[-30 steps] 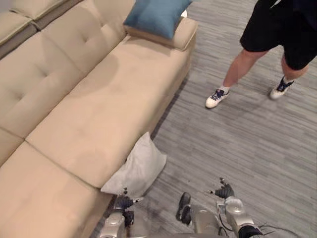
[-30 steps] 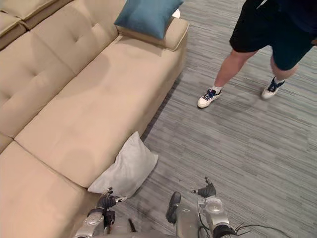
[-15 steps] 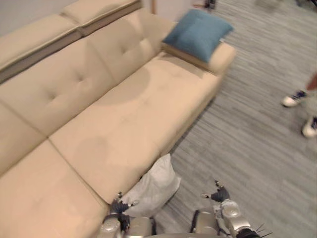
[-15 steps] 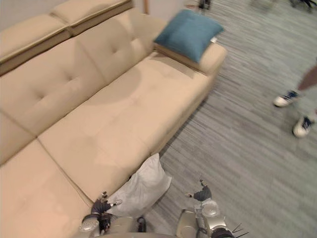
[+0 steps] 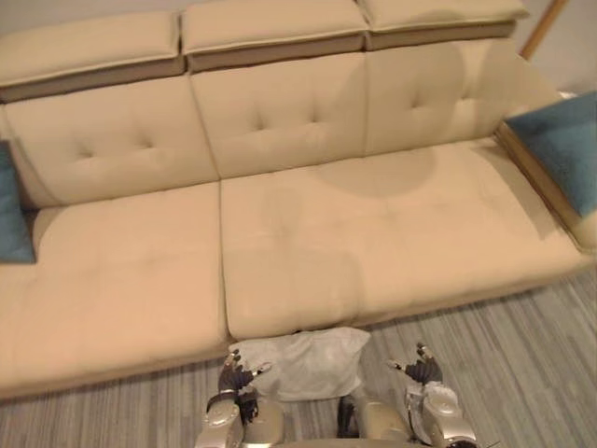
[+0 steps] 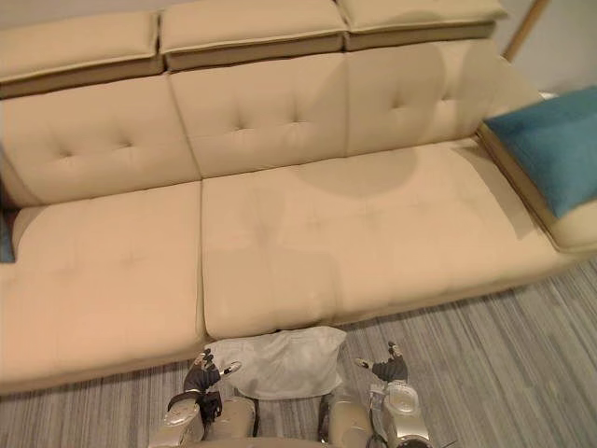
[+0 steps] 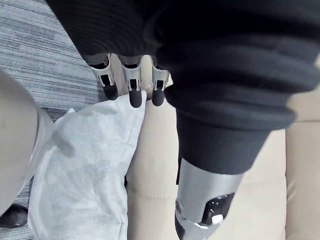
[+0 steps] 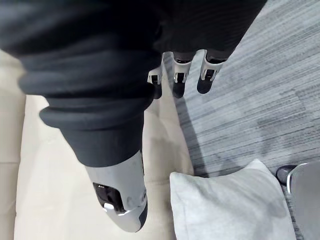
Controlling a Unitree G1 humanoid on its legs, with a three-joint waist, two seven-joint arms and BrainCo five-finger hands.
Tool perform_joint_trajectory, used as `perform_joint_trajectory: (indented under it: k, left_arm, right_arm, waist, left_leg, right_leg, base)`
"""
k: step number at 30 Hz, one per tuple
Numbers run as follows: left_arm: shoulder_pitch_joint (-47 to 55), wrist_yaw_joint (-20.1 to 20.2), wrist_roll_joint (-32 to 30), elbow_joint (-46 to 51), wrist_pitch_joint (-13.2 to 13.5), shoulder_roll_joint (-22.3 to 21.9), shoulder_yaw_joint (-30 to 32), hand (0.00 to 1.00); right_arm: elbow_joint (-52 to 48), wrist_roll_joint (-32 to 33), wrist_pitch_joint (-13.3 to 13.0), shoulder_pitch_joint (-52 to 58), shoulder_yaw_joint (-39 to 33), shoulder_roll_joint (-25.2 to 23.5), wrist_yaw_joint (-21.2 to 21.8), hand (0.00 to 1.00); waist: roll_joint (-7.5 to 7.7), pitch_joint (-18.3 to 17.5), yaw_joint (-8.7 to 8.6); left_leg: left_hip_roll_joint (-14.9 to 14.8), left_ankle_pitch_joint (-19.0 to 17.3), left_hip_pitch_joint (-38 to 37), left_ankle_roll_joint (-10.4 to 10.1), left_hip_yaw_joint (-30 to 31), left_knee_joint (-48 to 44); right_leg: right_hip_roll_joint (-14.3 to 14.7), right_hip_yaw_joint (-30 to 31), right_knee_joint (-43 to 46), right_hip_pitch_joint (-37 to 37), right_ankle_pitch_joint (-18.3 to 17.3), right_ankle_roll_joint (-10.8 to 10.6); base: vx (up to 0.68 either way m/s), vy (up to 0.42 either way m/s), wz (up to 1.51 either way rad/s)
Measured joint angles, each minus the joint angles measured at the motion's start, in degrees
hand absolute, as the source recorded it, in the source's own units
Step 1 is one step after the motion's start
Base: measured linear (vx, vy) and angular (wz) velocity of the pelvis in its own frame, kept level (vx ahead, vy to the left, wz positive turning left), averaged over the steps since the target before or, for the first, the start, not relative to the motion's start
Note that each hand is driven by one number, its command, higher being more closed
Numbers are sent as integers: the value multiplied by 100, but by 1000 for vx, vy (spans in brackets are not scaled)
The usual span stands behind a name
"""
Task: Pick up cushions and gather them together orderly.
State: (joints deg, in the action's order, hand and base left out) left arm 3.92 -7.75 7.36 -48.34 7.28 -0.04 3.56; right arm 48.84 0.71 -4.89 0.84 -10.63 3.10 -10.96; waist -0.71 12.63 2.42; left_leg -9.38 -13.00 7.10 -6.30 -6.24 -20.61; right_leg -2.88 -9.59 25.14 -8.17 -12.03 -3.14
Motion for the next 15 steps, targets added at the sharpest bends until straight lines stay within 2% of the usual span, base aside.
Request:
perform_joint_trajectory:
  k: [1, 2, 5, 8, 11, 12, 14, 15]
  left_arm:
    - [-11, -2, -1, 7, 0, 13, 1, 0]
    - [6, -2, -5, -1, -1, 54, 1, 0]
    - [-57, -4, -21, -71, -3, 280, 1, 0]
    - [-202, -29, -23, -72, -5, 497, 5, 0]
    - [-544, -129, -14, -58, -15, 693, 60, 0]
    - [-717, -138, -10, 7, -11, 776, 72, 0]
    - [-1027, -256, 114, 179, 19, 906, 186, 0]
    - [-1259, -291, 188, 228, 37, 951, 297, 0]
  right_arm:
    - [52, 63, 3, 18, -122, 22, -33, 0]
    - [137, 150, 2, 26, -141, 26, -36, 0]
    - [260, 180, 18, -9, -133, -23, -36, 0]
    - [415, 207, 35, -209, -135, -25, -66, 0]
    - [306, 217, 34, -455, -140, -6, -163, 0]
    - [179, 227, 34, -570, -138, 29, -179, 0]
    - [-11, 353, 27, -868, -134, 120, -302, 0]
    - [-92, 399, 25, -1037, -134, 215, -376, 0]
  waist:
    - [24, -1, 14]
    - [30, -4, 16]
    - [104, -2, 6]
    - [140, 59, 9]
    - [161, 368, 14]
    - [142, 504, 19]
    - [146, 722, 57]
    - [157, 827, 79]
  left_leg:
    - [-24, 115, 22, 186, -504, 73]
    - [37, 185, 19, 255, -635, 171]
    - [206, 318, 204, 321, -616, 252]
    - [208, 443, 578, 352, -613, 222]
    - [74, 433, 1039, 359, -713, -189]
    - [-40, 352, 1299, 476, -829, -443]
    - [-217, 113, 1904, 535, -885, -967]
    - [-277, 27, 2278, 610, -937, -1273]
  right_leg:
    - [-78, -49, -68, 19, 16, 27]
    - [-132, -90, -275, 122, 43, 66]
    - [-227, -88, -569, 57, 107, 95]
    - [-228, -86, -581, -295, 276, 73]
    - [-198, -81, -386, -645, 364, 121]
    - [-169, -62, -170, -907, 363, 123]
    - [-114, 55, 290, -1532, 311, 179]
    - [-127, 120, 511, -1902, 174, 220]
  base:
    - [-10, 68, 33]
    - [-14, 90, 27]
    - [-28, 100, 12]
    - [-117, 58, 3]
    - [-158, 20, -3]
    - [-217, 33, -14]
    - [-338, 68, -35]
    - [-365, 64, -44]
